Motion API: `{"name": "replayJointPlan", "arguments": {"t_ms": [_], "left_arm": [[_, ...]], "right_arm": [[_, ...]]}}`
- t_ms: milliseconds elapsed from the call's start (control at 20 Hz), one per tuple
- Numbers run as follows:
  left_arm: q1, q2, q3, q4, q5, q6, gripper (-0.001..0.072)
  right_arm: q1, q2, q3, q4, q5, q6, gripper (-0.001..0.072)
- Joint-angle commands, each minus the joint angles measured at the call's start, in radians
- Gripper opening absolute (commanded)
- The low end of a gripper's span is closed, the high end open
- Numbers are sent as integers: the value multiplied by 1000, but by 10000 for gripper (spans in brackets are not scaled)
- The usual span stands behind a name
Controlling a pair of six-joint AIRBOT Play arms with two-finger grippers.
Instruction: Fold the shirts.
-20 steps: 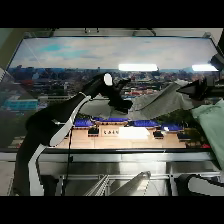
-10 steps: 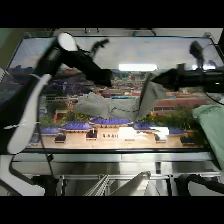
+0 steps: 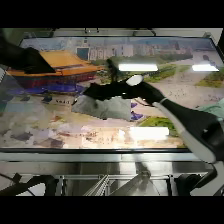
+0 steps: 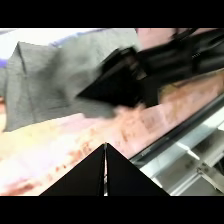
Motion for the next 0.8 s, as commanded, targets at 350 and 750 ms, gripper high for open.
{"name": "replayJointPlan", "arguments": {"t_ms": [350, 750], "left_arm": [[132, 209, -7, 3, -13, 9, 24], [134, 373, -365, 3, 67, 52, 24]], "right_arm": [[-181, 18, 209, -230, 494, 119, 314], [-516, 343, -52, -705, 642, 336, 315]]}}
